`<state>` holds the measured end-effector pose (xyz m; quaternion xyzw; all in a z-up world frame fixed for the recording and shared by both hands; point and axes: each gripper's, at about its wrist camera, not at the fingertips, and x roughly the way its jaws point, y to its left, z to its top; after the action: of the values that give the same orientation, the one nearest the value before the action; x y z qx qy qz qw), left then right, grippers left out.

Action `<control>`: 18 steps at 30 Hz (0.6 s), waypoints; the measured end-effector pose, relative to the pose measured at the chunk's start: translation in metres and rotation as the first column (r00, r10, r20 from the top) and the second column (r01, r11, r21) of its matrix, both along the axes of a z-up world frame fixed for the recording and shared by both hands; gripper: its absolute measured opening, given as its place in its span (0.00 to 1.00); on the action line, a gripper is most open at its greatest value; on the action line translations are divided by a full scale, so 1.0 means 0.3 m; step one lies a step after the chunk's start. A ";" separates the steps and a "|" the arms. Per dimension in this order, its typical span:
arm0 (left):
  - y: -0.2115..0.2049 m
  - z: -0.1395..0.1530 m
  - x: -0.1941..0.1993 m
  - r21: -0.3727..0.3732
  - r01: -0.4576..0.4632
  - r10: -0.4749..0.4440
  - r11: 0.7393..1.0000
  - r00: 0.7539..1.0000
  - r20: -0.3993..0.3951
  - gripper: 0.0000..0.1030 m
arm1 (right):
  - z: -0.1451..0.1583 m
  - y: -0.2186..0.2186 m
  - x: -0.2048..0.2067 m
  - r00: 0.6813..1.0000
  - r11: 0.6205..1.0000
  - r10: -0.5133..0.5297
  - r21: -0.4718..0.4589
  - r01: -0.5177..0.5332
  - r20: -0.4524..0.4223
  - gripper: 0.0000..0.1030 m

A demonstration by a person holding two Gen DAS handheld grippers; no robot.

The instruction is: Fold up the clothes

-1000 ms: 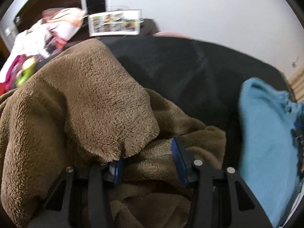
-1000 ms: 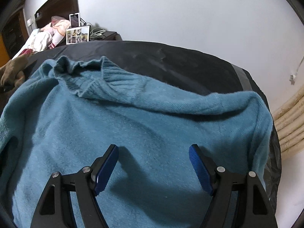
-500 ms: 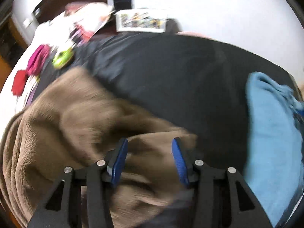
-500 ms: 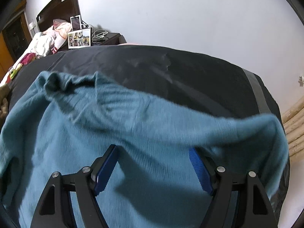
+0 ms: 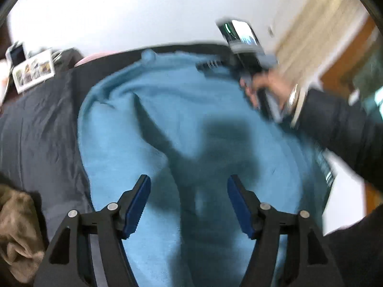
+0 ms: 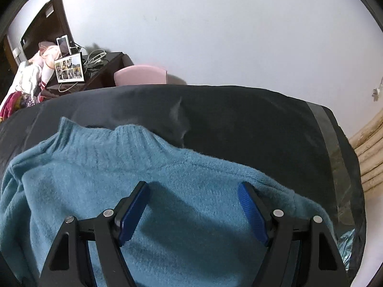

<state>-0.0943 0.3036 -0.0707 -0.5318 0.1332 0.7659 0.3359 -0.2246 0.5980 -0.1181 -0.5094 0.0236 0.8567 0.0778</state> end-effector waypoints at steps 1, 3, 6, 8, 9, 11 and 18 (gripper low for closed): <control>0.006 -0.026 -0.002 -0.058 -0.003 0.001 0.998 1.000 -0.019 0.69 | 0.011 -0.008 0.015 1.000 1.000 0.006 0.003 -0.006 -0.011 0.76; -0.017 -0.079 -0.018 -0.154 -0.041 0.035 0.987 0.999 -0.039 0.69 | 0.038 -0.014 0.055 0.999 1.000 0.025 0.003 -0.025 -0.033 0.76; -0.134 -0.127 -0.078 -0.228 -0.175 0.172 0.958 0.985 -0.034 0.69 | 0.097 -0.017 0.137 0.996 0.998 0.050 -0.023 -0.052 -0.075 0.76; -0.216 -0.134 -0.116 -0.260 -0.263 0.259 0.929 0.965 -0.049 0.69 | 0.131 -0.018 0.201 0.993 0.996 0.067 -0.046 -0.072 -0.094 0.76; -0.259 -0.130 -0.130 -0.270 -0.303 0.297 0.914 0.953 -0.065 0.69 | 0.143 -0.020 0.232 0.992 0.995 0.074 -0.053 -0.079 -0.101 0.76; -0.345 -0.117 -0.162 -0.290 -0.385 0.371 0.876 0.923 -0.102 0.69 | 0.157 -0.027 0.304 0.990 0.993 0.090 -0.064 -0.097 -0.106 0.76; -0.542 -0.087 -0.271 -0.332 -0.563 0.504 0.757 0.826 -0.253 0.69 | 0.125 -0.057 0.584 0.990 0.991 0.134 0.007 -0.134 -0.046 0.76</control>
<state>-0.1757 0.1411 -0.0966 -0.5454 0.1507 0.8242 -0.0213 -0.0494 0.5808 -0.0807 -0.4897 -0.0104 0.8716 0.0205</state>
